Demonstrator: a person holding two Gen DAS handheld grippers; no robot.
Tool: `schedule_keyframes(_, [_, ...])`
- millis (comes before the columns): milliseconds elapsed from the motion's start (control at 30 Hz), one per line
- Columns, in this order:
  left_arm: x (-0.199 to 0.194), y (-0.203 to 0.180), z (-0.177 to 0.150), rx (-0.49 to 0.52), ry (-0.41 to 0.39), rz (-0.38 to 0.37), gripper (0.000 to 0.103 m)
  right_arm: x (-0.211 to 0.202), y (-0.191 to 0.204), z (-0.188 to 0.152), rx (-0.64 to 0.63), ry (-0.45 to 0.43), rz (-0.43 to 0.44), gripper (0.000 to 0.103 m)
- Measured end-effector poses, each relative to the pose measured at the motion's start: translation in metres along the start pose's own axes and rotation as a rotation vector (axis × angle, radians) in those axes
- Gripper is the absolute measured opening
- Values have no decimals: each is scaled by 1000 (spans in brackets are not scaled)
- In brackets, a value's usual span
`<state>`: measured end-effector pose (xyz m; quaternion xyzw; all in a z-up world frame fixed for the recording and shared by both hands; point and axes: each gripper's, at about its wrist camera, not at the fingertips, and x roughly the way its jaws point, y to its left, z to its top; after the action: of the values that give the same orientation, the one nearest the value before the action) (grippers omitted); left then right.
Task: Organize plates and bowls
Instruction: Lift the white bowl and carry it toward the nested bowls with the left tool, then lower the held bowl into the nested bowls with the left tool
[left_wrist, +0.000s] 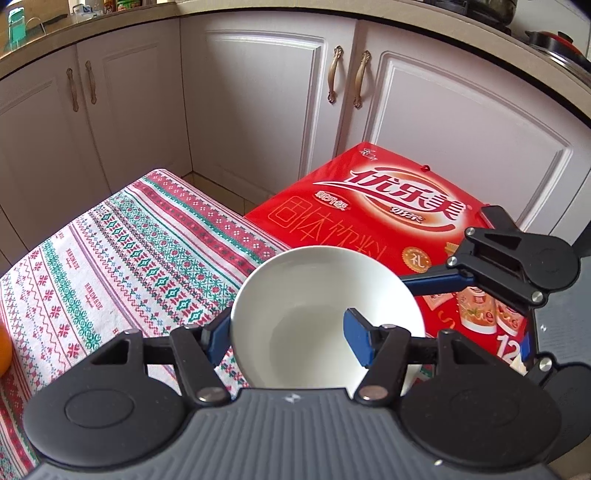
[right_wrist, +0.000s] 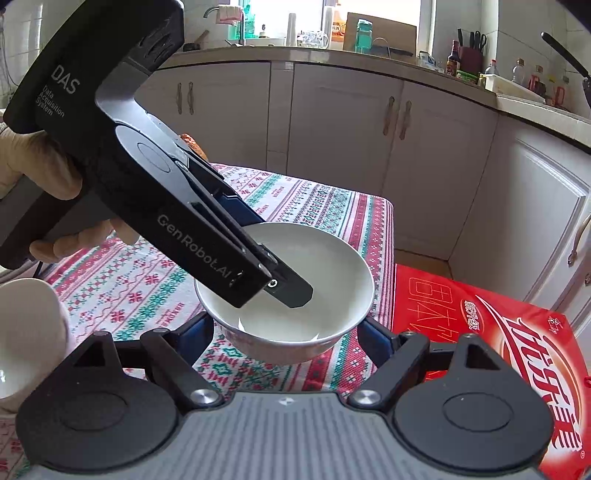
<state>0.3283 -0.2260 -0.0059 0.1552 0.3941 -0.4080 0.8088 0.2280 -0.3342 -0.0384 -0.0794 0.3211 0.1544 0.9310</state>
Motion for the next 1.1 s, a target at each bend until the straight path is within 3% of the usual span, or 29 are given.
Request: schedule_keyframes(1100, [-104,-57,-60,7,-75,12,62,-99,69,-16,-67,-41,30,88])
